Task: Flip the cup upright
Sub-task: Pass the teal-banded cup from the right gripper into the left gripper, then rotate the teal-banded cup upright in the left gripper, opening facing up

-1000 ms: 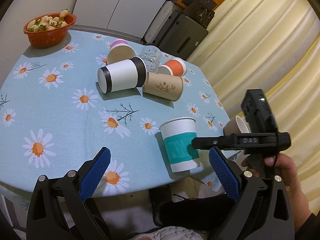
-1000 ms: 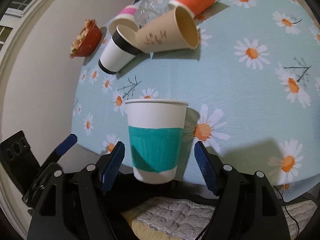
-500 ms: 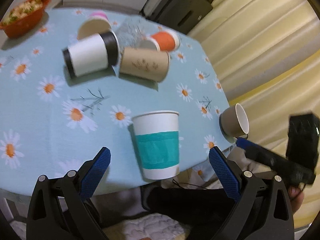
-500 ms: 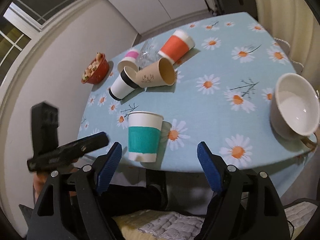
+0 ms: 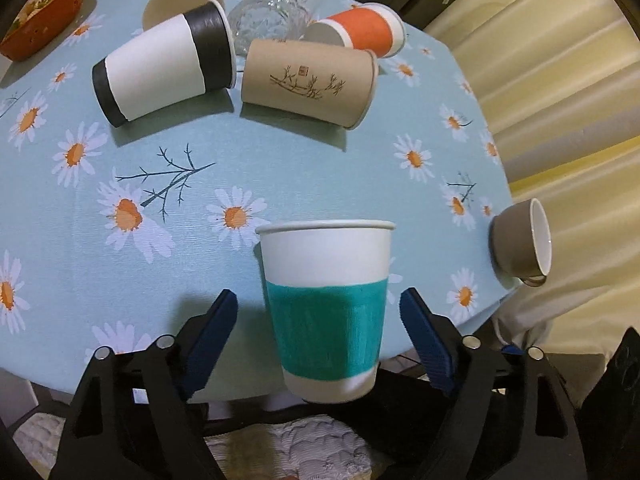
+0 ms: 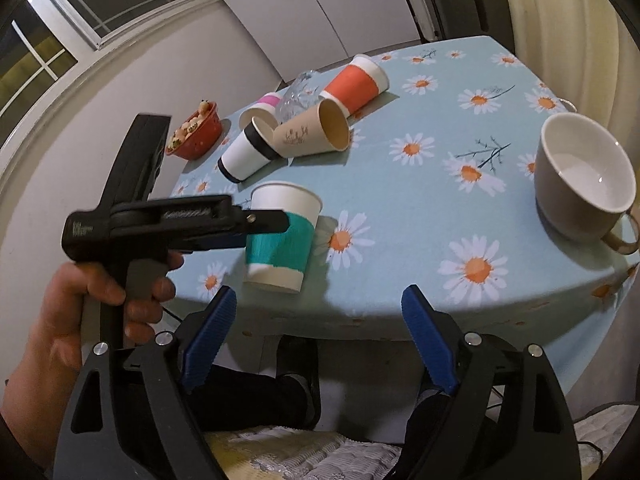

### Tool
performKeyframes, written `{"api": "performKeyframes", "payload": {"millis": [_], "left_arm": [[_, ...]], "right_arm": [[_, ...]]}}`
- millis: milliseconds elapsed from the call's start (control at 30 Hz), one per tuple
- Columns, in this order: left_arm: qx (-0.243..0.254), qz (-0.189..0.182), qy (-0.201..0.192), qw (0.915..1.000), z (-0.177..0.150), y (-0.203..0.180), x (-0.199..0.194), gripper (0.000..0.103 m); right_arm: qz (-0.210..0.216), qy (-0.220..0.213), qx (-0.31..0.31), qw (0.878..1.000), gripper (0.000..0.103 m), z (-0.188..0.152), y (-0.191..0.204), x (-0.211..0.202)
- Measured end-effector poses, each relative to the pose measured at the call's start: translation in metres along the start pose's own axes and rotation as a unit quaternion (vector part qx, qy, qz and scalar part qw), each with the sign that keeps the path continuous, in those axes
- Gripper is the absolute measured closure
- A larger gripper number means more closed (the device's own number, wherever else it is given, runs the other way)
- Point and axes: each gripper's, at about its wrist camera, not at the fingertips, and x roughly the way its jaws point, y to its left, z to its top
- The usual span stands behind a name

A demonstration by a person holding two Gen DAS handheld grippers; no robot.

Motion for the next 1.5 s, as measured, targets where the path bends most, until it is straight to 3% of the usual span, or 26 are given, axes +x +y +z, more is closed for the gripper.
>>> {"api": "performKeyframes", "payload": {"millis": [133, 300, 800, 1067, 1300, 1500], "left_arm": [[0.003, 0.009, 0.001, 1.0, 0.001, -0.003, 0.006, 0.027], [0.008, 0.017, 0.006, 0.9998, 0.001, -0.005, 0.012, 0.039], [0.017, 0.004, -0.016, 0.9997, -0.002, -0.009, -0.006, 0.04], [0.038, 0.011, -0.067, 0.997, -0.007, -0.013, -0.03, 0.04], [0.079, 0.042, -0.186, 0.9785, -0.022, -0.023, -0.057, 0.04], [0.106, 0.061, -0.277, 0.9532, -0.038, -0.029, -0.056, 0.04]], "right_arm": [[-0.001, -0.003, 0.0, 1.0, 0.019, -0.004, -0.004, 0.004], [0.005, 0.003, 0.013, 1.0, 0.019, -0.007, -0.013, 0.01], [0.019, -0.007, 0.026, 0.999, 0.019, -0.004, -0.018, 0.01], [0.029, -0.017, 0.026, 0.999, 0.019, -0.004, -0.019, 0.007], [0.038, -0.035, 0.015, 0.999, 0.019, -0.003, -0.015, 0.001], [0.049, -0.049, 0.021, 0.997, 0.019, -0.002, -0.018, -0.005]]}}
